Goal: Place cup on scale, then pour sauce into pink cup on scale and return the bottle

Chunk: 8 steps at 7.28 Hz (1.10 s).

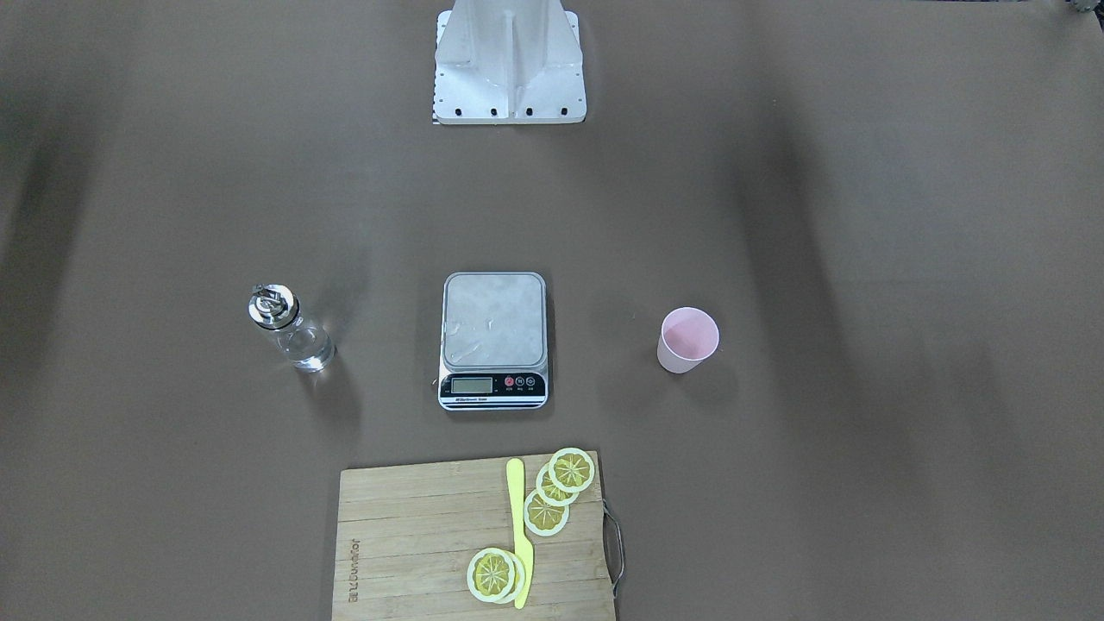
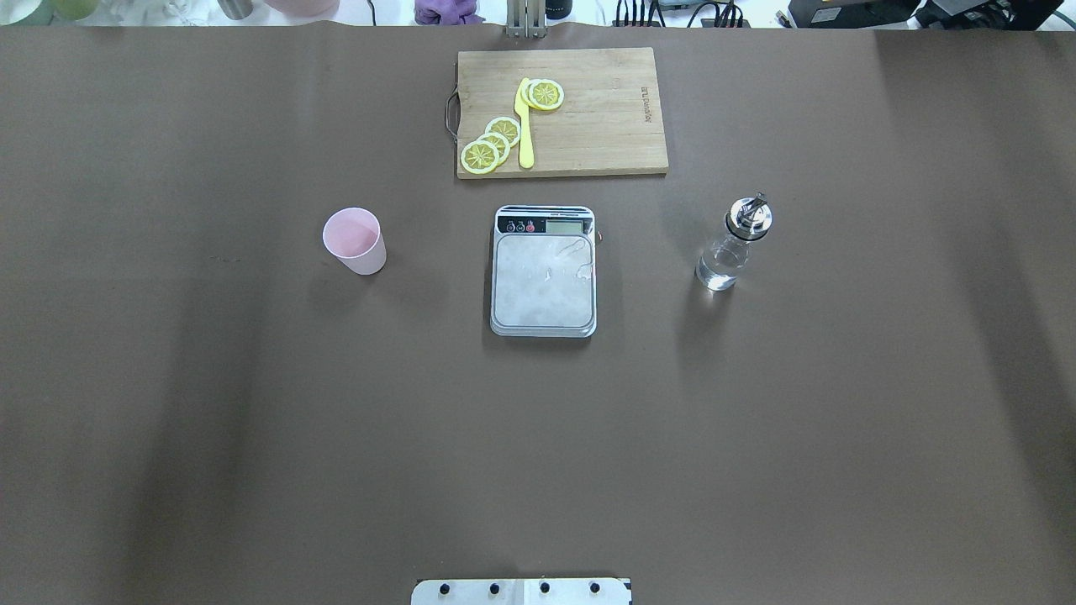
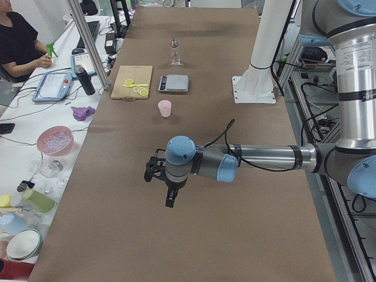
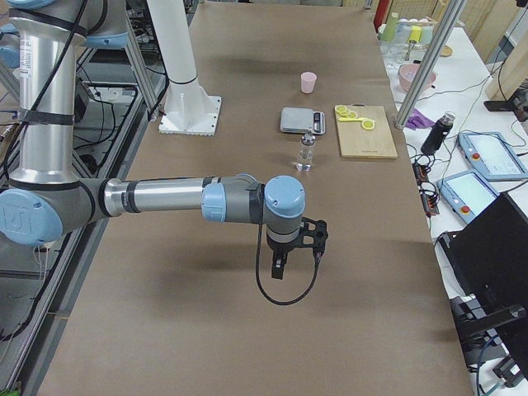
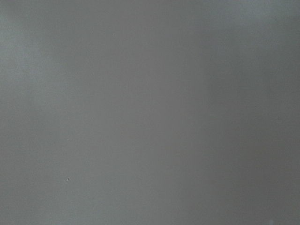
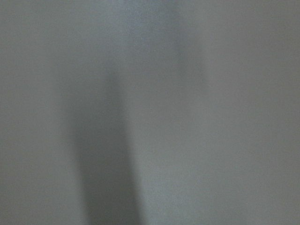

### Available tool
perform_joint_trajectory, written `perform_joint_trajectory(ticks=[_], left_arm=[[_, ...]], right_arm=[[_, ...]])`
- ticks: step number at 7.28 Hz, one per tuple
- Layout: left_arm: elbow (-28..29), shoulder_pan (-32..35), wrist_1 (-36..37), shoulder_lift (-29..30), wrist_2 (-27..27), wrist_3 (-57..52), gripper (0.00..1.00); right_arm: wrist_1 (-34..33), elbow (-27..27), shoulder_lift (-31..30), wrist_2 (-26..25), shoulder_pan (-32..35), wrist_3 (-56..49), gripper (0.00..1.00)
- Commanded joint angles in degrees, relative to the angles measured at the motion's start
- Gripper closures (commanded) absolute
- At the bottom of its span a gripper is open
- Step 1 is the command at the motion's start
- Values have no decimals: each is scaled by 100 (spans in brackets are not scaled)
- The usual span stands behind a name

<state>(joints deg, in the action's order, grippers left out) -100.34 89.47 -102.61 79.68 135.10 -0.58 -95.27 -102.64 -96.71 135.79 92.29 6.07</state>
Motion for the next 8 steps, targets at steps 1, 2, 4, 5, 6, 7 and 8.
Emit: perform_joint_trajectory(ticks=[1, 2, 4, 5, 6, 7, 8], left_arm=[[5, -70, -13, 74, -350, 23, 2], [101, -79, -22, 126, -318, 23, 2], [208, -79, -39, 179, -282, -30, 2], [164, -79, -83, 197, -291, -47, 2], [190, -79, -344, 197, -300, -39, 2], [233, -79, -347, 275, -326, 22, 2], [269, -79, -347, 389, -317, 32, 2]], right_arm=[[0, 33, 47, -43, 0, 43, 0], [0, 138, 160, -52, 0, 61, 0], [0, 525, 511, -52, 0, -1, 0], [0, 526, 591, -53, 0, -1, 0], [0, 543, 644, -44, 0, 17, 0], [0, 561, 636, -35, 0, 69, 0], [0, 509, 636, -26, 0, 70, 0]])
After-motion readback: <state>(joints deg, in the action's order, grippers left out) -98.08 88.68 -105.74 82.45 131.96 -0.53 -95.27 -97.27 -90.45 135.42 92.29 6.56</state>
